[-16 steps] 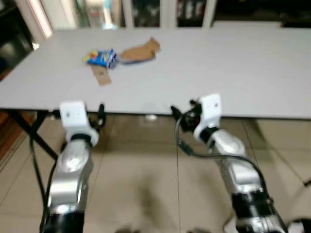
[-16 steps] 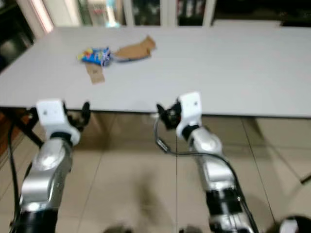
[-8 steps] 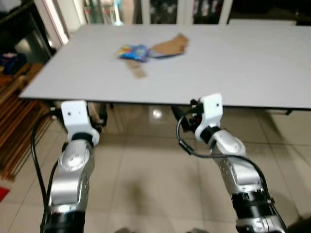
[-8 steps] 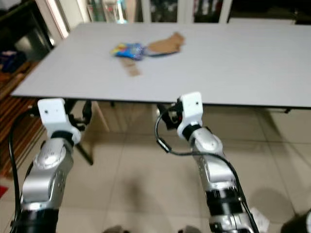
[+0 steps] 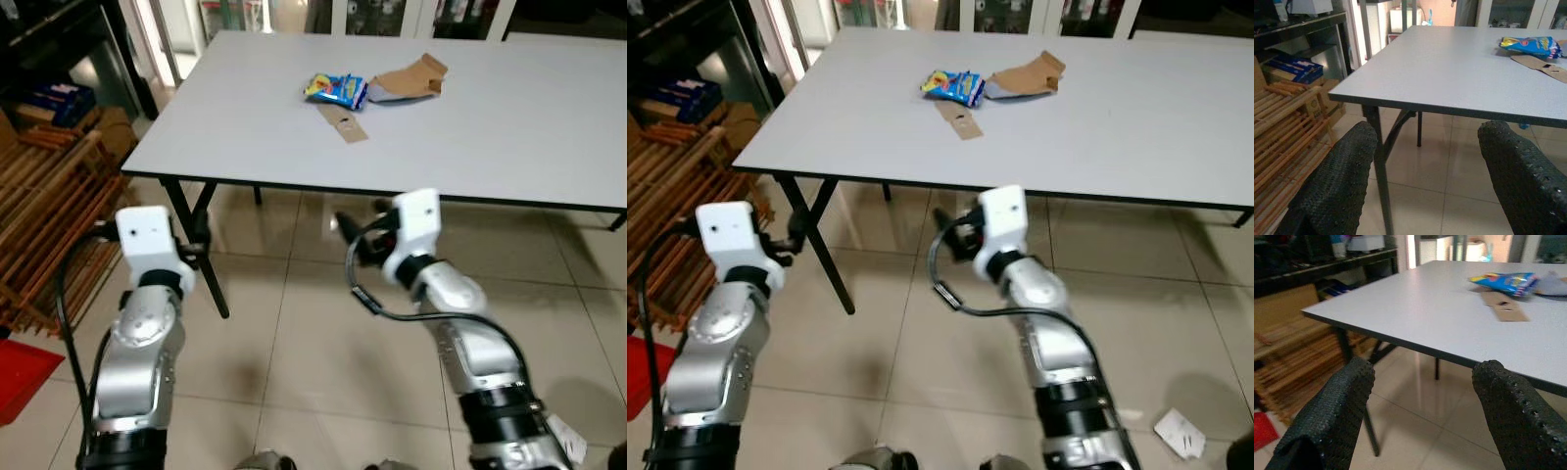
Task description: Picking trash to rubbish bin
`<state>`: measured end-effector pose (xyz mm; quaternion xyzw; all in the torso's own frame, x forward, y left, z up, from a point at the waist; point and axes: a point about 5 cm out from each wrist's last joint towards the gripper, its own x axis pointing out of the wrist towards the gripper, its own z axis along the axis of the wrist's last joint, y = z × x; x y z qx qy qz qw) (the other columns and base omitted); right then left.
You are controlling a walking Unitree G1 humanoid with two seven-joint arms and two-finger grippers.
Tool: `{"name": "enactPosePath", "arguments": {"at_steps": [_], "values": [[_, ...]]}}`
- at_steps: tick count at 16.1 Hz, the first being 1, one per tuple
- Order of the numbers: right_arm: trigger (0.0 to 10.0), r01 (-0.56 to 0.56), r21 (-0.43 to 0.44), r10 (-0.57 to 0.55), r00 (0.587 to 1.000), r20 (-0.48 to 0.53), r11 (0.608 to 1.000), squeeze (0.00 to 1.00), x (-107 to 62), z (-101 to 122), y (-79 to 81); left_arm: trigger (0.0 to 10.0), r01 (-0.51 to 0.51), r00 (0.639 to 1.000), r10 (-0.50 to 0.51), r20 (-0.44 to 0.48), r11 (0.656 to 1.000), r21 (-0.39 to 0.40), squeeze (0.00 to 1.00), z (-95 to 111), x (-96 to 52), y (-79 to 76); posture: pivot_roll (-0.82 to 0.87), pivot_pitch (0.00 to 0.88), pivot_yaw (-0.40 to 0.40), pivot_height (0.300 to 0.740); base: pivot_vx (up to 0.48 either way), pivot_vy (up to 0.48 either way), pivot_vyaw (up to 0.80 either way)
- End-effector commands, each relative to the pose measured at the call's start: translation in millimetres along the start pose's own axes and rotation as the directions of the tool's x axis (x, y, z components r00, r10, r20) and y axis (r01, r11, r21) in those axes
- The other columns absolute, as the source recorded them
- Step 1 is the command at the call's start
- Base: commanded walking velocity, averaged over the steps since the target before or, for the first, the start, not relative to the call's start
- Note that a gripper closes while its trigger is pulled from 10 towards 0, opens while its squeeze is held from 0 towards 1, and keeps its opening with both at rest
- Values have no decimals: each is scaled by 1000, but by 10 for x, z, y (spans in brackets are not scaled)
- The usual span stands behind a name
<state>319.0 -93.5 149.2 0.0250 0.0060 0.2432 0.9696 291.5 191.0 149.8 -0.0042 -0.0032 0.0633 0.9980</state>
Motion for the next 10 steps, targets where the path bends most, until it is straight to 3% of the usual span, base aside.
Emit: {"name": "enactPosePath", "arguments": {"at_steps": [1, 10], "values": [[10000, 3, -3, -3, 1000, 3, 1000, 0, -17, 23, -28, 10000, 12, 1000, -12, -2, 1000, -3, 0, 8, -6, -10, -87, 101, 50, 740, 416, 0, 0], [10000, 0, -11, 0, 1000, -4, 1000, 0, -29, 14, -37, 10000, 15, 1000, -15, -15, 1000, 5, 0, -25, -10, -16, -91, 98, 47, 740, 479, 0, 0]]}}
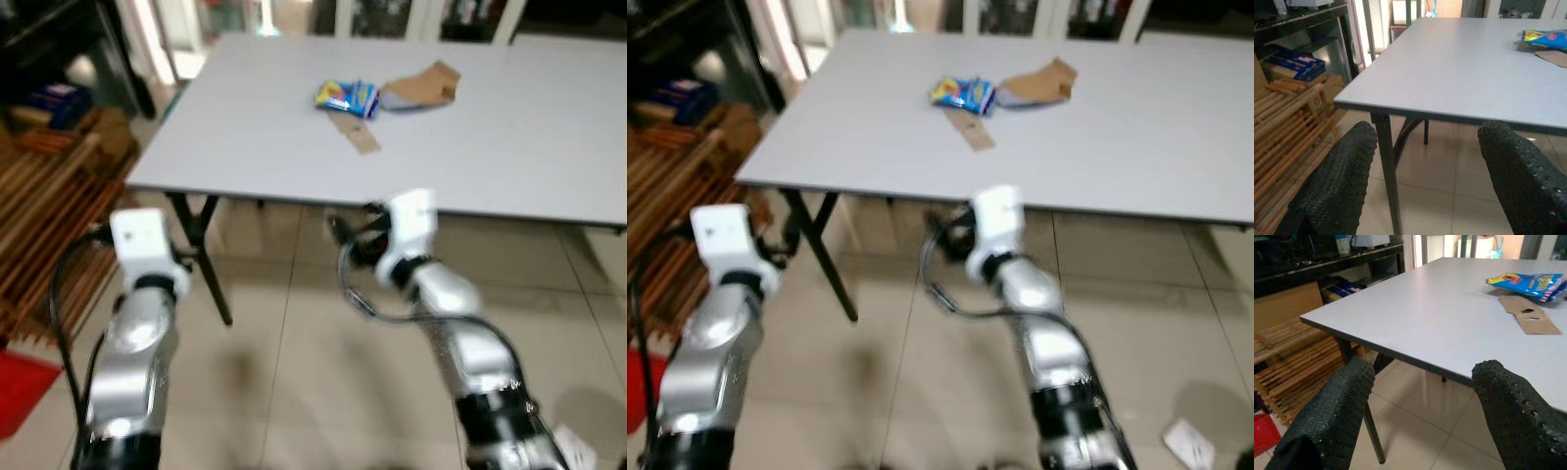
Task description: Picking trash to rubbish bin
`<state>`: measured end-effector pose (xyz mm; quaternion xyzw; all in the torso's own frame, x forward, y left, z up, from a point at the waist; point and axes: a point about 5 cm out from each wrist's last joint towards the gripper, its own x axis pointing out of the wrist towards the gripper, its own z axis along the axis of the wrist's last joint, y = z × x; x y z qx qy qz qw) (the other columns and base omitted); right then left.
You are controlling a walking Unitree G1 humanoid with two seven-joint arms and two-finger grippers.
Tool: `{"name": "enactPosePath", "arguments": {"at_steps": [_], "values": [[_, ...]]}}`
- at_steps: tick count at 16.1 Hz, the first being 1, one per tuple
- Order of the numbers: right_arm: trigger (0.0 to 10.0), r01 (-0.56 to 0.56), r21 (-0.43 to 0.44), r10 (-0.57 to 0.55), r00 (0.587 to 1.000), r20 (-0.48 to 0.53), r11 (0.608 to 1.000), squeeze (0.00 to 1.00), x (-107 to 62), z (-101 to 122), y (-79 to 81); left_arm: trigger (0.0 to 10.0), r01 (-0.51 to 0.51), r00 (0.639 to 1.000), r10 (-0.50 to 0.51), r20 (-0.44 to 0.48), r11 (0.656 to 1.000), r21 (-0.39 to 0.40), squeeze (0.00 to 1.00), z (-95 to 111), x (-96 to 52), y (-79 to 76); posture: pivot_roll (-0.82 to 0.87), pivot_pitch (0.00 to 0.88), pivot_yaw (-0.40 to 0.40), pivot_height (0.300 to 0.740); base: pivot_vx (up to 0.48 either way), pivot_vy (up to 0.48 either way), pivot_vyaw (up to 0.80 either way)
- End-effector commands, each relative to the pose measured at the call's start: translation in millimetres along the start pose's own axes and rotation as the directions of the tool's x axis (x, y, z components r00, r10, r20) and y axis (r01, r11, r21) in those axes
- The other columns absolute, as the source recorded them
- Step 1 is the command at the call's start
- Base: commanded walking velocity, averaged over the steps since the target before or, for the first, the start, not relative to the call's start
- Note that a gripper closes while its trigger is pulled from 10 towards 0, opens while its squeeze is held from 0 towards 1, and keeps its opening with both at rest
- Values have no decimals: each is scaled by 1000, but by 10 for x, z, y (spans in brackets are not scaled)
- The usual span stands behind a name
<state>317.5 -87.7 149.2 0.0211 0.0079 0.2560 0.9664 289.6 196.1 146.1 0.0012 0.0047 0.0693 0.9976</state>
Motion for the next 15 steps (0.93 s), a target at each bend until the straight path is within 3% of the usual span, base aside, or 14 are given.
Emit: {"name": "enactPosePath", "arguments": {"at_steps": [1, 5, 10, 12, 15], "values": [[10000, 26, -4, -26, 1000, 2, 1000, 0, -46, 17, -94, 10000, 28, 1000, -28, -1, 1000, -6, 0, 7, -1, -72, -91, 98, 47, 740, 480, 0, 0], [10000, 33, 0, -33, 999, 2, 999, 0, -32, 24, -103, 10000, 26, 1000, -26, -6, 1000, -2, 0, 1, -1, -65, -91, 98, 47, 740, 480, 0, 0], [10000, 35, 4, -35, 999, -3, 999, 0, -38, 15, -101, 10000, 27, 999, -27, -18, 1000, 1, 0, -28, -9, -73, -87, 96, 48, 740, 480, 0, -640], [10000, 33, 4, -33, 999, -3, 999, 0, -39, 18, -98, 10000, 33, 999, -33, -4, 999, -20, 0, -14, -18, -89, -87, 101, 44, 740, 0, 0, 0], [10000, 33, 4, -33, 999, -1, 999, 0, -40, 21, -95, 10000, 23, 1000, -23, -8, 1000, 12, 0, -11, -17, -78, -88, 102, 45, 740, 0, 0, 0]]}}
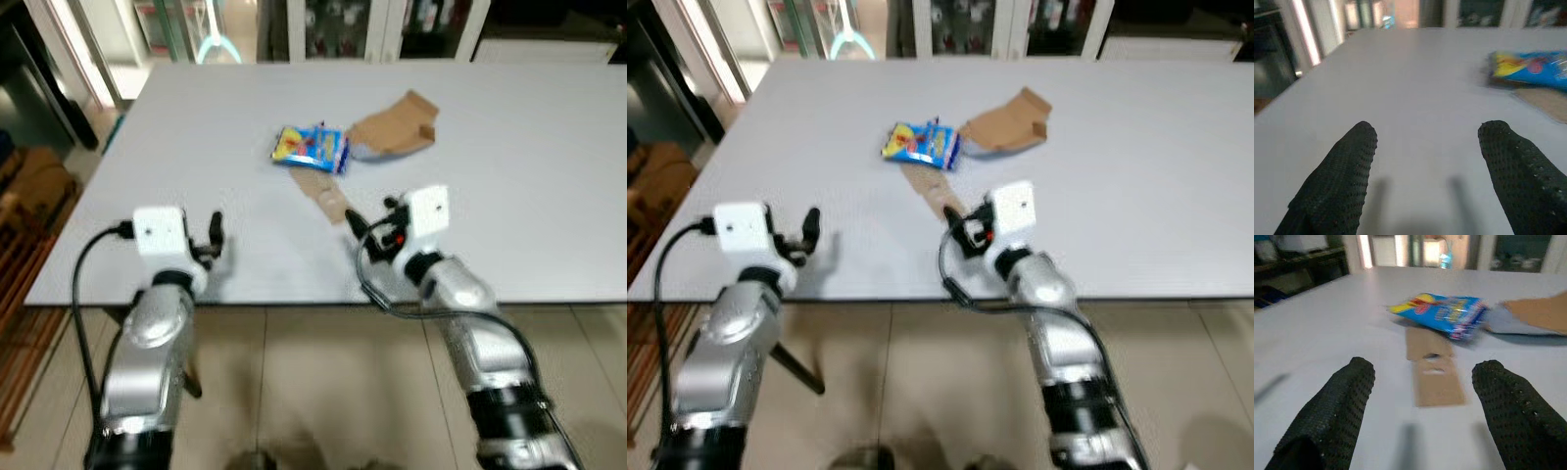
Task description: Picking trash to rubbish bin
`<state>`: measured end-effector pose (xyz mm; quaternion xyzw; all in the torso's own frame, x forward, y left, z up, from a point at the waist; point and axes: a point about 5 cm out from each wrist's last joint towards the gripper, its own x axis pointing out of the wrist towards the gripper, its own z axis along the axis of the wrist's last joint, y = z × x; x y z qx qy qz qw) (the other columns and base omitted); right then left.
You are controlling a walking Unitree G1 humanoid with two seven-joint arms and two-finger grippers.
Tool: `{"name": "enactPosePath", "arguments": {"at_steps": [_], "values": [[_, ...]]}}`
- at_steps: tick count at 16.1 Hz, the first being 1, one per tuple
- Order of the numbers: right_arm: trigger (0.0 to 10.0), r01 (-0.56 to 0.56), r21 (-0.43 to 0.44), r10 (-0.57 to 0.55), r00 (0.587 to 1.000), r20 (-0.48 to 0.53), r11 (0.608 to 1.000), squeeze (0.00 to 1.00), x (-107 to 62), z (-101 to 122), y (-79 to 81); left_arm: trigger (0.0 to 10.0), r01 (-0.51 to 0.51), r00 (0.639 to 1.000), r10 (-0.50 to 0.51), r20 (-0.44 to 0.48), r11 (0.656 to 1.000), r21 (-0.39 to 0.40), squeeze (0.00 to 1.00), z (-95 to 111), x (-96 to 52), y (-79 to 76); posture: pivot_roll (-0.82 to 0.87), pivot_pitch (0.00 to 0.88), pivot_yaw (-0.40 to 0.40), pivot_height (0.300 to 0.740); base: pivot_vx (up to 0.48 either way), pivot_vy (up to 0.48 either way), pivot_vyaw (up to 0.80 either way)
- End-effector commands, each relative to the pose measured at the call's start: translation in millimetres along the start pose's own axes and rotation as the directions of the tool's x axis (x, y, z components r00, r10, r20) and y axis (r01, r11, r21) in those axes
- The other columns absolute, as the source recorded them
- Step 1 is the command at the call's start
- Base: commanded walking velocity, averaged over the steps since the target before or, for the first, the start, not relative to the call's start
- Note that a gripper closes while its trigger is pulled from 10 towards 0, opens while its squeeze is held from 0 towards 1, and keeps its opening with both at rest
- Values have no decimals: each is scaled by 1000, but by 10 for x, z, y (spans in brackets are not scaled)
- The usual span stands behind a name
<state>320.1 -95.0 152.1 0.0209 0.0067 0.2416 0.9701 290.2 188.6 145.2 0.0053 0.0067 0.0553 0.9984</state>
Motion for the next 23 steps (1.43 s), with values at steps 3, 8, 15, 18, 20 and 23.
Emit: {"name": "enactPosePath", "arguments": {"at_steps": [3, 8, 15, 18, 20, 23], "values": [[10000, 3, 5, -3, 1000, -5, 1000, 0, -32, -15, -22, 10000, -12, 1000, 12, -5, 1000, -1, 0, 2, -8, 9, -91, 103, 46, 740, 0, -474, 0], [10000, 0, 4, 0, 1000, -8, 1000, 0, -31, -18, -10, 10000, -17, 1000, 17, -14, 1000, 0, 0, -18, -15, 27, -91, 103, 46, 740, 0, -457, 0], [10000, -4, 1, 4, 1000, -13, 1000, 0, -45, -24, -12, 10000, -15, 1000, 15, -10, 1000, -22, 0, -25, -18, 13, -94, 109, 42, 740, 0, -121, 0], [10000, -5, 0, 5, 1000, -12, 1000, 0, -46, -24, -9, 10000, -4, 1000, 4, -2, 1000, -11, 0, -13, -20, 5, -94, 109, 42, 740, 249, 288, 0], [10000, -7, 2, 7, 1000, -9, 1000, 0, -49, -18, -8, 10000, -2, 1000, 2, -2, 1000, -14, 0, -12, -22, 0, -94, 109, 42, 740, 394, 274, 0], [10000, -11, 7, 11, 1000, 0, 1000, 0, -52, -5, -10, 10000, -4, 1000, 4, -4, 1000, -17, 0, -16, -17, -9, -97, 109, 40, 740, 394, 274, 0]]}}
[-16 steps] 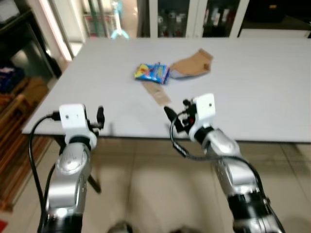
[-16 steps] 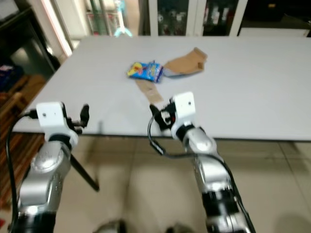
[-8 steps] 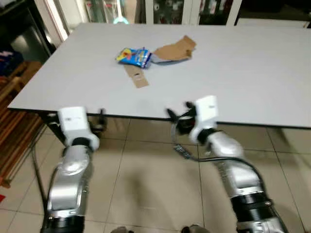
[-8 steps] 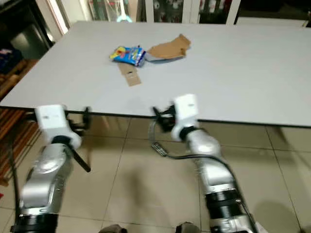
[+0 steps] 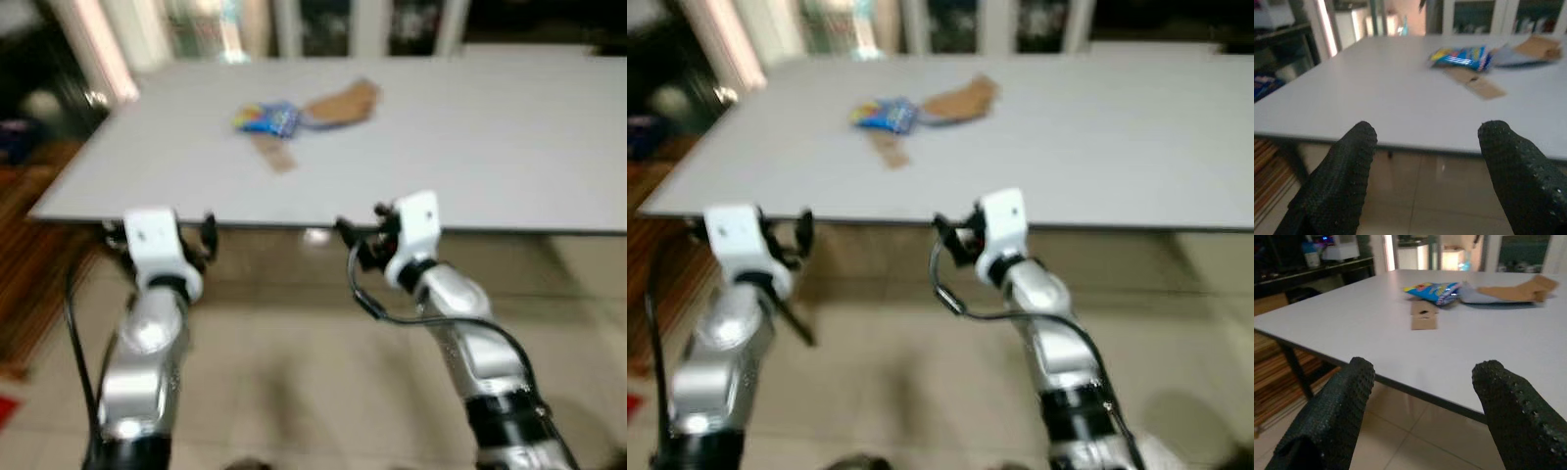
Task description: Picking trash to rubbish bin
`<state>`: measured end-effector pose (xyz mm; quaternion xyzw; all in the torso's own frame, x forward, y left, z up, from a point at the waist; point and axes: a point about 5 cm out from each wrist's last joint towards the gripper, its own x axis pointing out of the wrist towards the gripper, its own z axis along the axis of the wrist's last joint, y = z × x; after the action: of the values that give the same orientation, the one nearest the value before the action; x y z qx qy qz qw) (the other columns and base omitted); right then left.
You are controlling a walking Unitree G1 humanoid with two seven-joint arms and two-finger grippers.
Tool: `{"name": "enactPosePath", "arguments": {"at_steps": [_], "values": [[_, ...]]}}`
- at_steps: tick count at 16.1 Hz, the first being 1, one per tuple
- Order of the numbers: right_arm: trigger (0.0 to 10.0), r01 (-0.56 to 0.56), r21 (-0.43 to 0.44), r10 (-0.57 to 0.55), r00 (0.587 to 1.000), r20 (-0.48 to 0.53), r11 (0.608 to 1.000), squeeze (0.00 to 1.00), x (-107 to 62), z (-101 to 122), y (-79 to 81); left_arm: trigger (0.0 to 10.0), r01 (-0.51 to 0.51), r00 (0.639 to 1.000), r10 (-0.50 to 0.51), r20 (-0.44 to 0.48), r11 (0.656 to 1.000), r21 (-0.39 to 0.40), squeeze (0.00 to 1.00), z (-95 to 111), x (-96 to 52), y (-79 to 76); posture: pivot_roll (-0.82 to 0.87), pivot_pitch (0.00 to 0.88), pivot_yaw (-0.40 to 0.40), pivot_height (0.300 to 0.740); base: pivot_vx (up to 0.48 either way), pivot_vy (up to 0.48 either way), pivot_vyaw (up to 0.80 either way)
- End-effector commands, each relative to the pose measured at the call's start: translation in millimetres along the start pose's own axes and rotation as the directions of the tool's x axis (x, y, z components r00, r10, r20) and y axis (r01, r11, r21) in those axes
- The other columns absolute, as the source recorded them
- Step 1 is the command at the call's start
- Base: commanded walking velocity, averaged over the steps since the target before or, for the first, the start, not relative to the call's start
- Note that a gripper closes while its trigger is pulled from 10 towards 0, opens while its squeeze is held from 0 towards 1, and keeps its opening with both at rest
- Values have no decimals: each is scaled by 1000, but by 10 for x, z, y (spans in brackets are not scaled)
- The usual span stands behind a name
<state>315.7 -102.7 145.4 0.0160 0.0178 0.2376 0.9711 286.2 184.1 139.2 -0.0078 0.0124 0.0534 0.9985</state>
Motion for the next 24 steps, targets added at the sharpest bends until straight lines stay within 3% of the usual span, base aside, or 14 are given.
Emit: {"name": "enactPosePath", "arguments": {"at_steps": [1, 11, 20, 24], "values": [[10000, -20, 11, 20, 1000, 25, 1000, 0, 20, 61, 41, 10000, -6, 1000, 6, 10, 1000, 9, 0, 47, 27, 29, -97, 109, 40, 740, 394, 274, 0], [10000, -26, 26, 25, 999, 46, 999, 0, 21, 89, 58, 10000, 2, 1000, -2, -1, 1000, 18, 0, 27, 26, 20, -95, 109, 41, 740, 420, 162, 0], [10000, -23, 34, 22, 999, 43, 999, 0, 29, 79, 66, 10000, -5, 1000, 5, -13, 1000, 10, 0, 16, 40, 30, -89, 102, 45, 740, 0, 0, 0], [10000, -23, 30, 22, 999, 35, 999, 0, 36, 72, 63, 10000, -5, 1000, 5, -11, 1000, 9, 0, 21, 44, 27, -89, 102, 45, 740, 0, 0, -800]]}}
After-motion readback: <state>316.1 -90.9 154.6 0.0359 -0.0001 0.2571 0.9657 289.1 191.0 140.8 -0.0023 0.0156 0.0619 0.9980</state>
